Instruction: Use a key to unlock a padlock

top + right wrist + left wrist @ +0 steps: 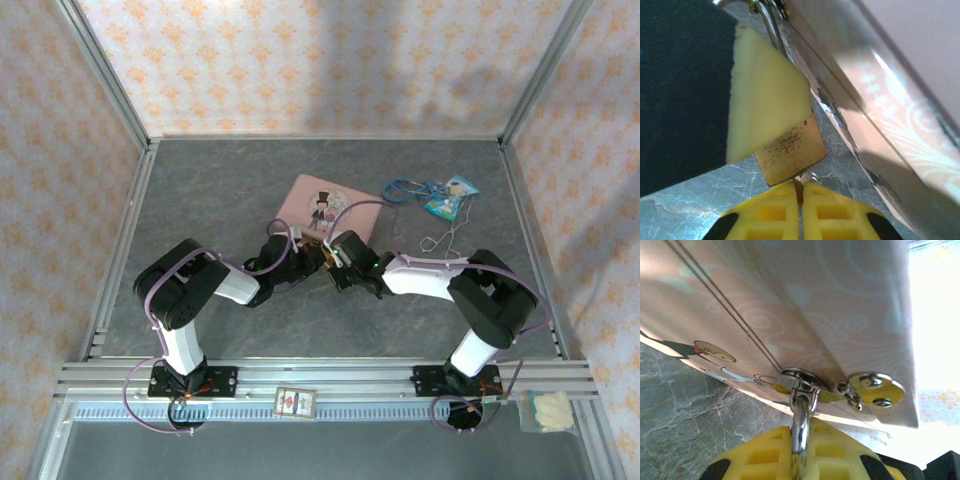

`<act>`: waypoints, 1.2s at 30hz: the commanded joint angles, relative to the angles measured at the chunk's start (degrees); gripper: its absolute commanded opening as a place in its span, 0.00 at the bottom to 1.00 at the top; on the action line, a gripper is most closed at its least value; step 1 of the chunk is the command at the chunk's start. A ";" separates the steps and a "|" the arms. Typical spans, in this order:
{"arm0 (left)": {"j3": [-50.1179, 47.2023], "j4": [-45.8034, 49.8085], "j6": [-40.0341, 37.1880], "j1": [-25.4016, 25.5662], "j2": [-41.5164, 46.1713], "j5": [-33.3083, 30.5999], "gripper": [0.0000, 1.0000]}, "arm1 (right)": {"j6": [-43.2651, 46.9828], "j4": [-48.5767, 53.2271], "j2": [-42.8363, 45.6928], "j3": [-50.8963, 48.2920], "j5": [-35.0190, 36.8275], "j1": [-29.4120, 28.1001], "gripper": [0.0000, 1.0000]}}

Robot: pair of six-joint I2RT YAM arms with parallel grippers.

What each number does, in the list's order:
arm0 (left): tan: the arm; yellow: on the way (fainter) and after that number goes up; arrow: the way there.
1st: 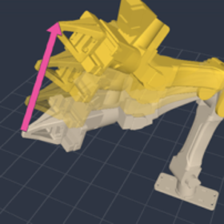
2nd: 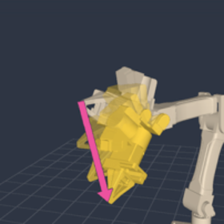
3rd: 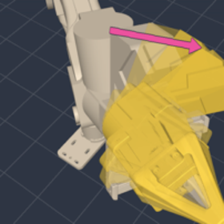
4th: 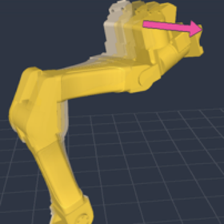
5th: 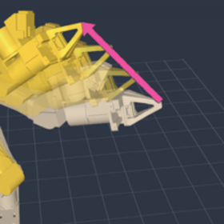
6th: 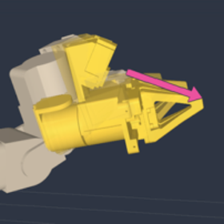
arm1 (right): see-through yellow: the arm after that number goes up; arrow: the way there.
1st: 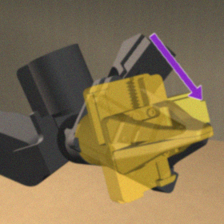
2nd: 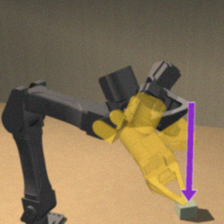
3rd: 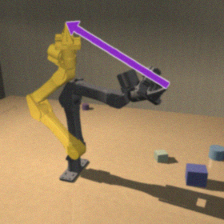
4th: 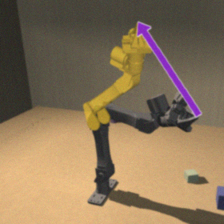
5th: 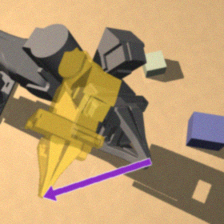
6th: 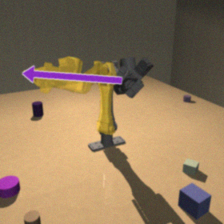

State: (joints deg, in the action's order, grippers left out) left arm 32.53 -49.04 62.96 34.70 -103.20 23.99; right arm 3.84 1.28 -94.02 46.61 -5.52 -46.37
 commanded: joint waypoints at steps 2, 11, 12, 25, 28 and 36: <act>-0.55 -1.02 0.90 -0.24 1.24 5.01 0.00 | 0.34 -3.10 0.91 -0.06 2.10 0.76 0.00; 0.26 1.13 -2.75 -1.91 1.52 9.45 0.00 | -0.85 -2.50 2.14 0.79 -15.97 7.86 0.00; 0.63 2.37 -3.48 -2.00 1.60 9.98 0.00 | -1.10 -2.08 1.73 1.30 -18.70 8.60 0.00; 3.08 7.60 -5.08 -3.75 2.83 13.70 0.00 | -2.09 0.02 4.49 -0.60 -13.58 8.69 0.24; 3.69 8.17 -4.96 -3.75 2.85 14.71 0.00 | -1.71 -0.48 5.26 -0.92 -10.19 7.56 0.30; 4.64 8.32 -4.14 -3.85 2.65 16.72 0.00 | -0.32 -0.66 2.32 -0.13 -3.02 4.03 0.31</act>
State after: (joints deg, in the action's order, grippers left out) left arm 35.99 -42.54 59.46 30.59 -102.02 34.61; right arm 2.57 2.04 -90.52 46.17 -15.25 -42.26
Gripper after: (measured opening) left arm 0.050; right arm 0.311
